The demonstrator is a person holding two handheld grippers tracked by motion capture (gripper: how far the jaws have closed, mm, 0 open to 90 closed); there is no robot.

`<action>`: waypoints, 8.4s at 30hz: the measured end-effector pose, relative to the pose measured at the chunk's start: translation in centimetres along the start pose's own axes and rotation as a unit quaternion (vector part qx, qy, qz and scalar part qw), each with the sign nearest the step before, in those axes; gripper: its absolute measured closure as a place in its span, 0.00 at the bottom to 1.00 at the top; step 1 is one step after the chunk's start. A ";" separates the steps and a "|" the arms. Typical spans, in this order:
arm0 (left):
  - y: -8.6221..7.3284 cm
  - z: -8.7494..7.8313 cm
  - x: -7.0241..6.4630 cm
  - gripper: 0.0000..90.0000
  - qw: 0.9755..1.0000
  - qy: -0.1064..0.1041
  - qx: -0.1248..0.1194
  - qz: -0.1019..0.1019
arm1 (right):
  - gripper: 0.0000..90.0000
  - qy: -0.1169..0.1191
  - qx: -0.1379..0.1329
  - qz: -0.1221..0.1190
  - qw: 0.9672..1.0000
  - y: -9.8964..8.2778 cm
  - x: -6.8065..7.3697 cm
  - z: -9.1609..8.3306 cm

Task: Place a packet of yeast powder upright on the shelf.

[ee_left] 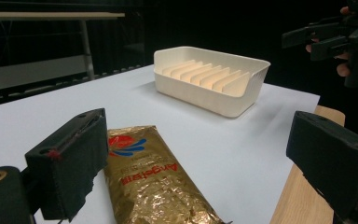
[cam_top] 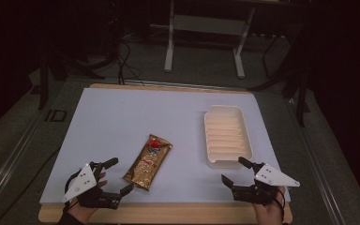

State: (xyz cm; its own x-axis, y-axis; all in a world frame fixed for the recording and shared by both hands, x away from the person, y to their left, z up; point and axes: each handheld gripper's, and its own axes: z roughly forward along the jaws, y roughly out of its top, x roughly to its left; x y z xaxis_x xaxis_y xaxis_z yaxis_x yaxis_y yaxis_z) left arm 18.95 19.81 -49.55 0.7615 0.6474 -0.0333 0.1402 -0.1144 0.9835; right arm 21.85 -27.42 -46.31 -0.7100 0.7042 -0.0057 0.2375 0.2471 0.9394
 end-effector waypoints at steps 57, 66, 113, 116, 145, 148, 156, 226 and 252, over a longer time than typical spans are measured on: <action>7.3 5.5 1.4 0.04 0.993 -0.042 0.112 -0.020 | 0.15 0.043 -0.005 -0.034 0.999 1.5 2.4 -0.4; 7.5 7.8 2.6 0.04 0.990 -0.034 0.131 -0.027 | 0.16 0.041 -0.014 -0.026 0.999 1.6 2.2 -0.6; -0.3 17.2 11.6 0.39 0.966 0.027 0.234 -0.108 | 0.17 0.051 0.002 -0.015 0.999 1.0 2.0 0.3; -0.4 17.5 11.7 0.44 0.963 0.017 0.239 -0.120 | 0.17 0.051 0.004 -0.012 0.999 1.0 2.0 0.3; -1.6 18.5 9.8 0.92 0.949 0.055 0.293 -0.099 | 0.21 0.056 0.007 -0.010 0.998 0.9 1.9 0.4; -1.5 18.5 9.6 0.98 0.950 0.056 0.295 -0.091 | 0.22 0.054 0.006 -0.011 0.998 0.9 1.9 0.4; -0.6 17.8 9.3 1.00 0.955 0.065 0.274 -0.093 | 0.26 0.055 -0.003 -0.020 0.998 1.0 2.0 0.1; 11.3 8.3 0.5 1.00 0.993 -0.064 0.098 -0.009 | 0.49 0.108 0.061 -0.079 0.989 8.3 1.1 1.7; 12.3 8.6 -2.3 1.00 0.992 -0.125 0.012 0.018 | 0.38 0.164 0.069 -0.079 0.981 9.8 2.7 5.3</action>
State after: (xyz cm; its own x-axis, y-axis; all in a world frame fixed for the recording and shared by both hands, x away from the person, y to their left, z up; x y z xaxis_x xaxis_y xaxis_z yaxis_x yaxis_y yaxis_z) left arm 24.35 10.46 -38.92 0.8988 0.4361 -0.0443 0.1231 -0.1540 0.9804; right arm 25.77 -19.57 -38.90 -0.9146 0.4041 -0.0166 0.1780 0.4392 0.8806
